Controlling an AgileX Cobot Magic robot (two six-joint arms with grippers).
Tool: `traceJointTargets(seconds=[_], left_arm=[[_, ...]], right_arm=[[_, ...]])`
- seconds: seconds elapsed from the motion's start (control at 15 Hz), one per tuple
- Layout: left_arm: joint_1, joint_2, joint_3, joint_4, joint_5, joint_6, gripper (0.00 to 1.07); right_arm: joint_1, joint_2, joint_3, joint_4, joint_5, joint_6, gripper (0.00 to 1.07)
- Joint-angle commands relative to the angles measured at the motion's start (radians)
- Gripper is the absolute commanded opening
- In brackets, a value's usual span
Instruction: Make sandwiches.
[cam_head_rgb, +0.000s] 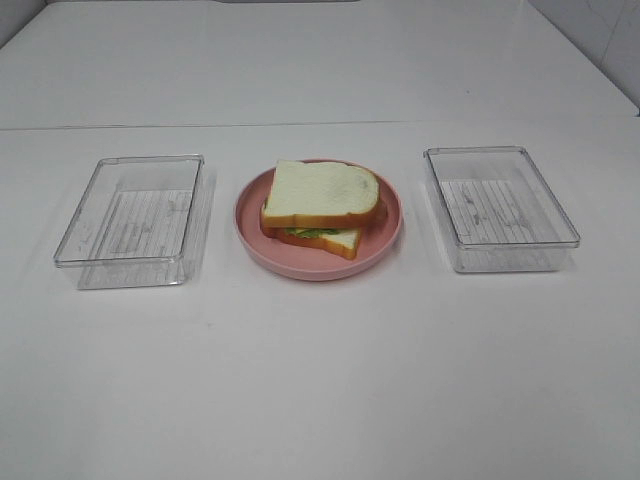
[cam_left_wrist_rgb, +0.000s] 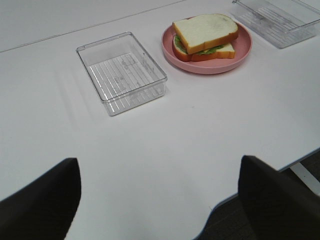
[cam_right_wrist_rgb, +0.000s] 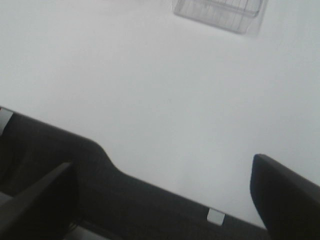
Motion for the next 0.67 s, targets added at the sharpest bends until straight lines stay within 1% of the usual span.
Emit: traceJointTargets(seconds=[0.07, 0.13, 0.27, 0.67], left_arm=[[-0.003, -0.022, 0.004, -0.012, -0.017, -0.001, 0.8], [-0.003, -0.022, 0.004, -0.012, -0.017, -0.001, 0.8], [-0.003, -0.02, 0.004, -0.012, -0.017, -0.001, 0.8], [-0.003, -0.02, 0.004, -0.012, -0.017, -0.001, 0.8]], right_arm=[[0.0, -0.116, 0.016, -0.003, -0.035, -0.021, 0.81], [0.0, -0.162, 0.032, -0.004, -0.066, -0.035, 0.81], [0.0, -0.197, 0.031, -0.006, -0.064, -0.035, 0.81], [0.0, -0.19, 0.031, -0.006, -0.064, -0.034, 0.81]])
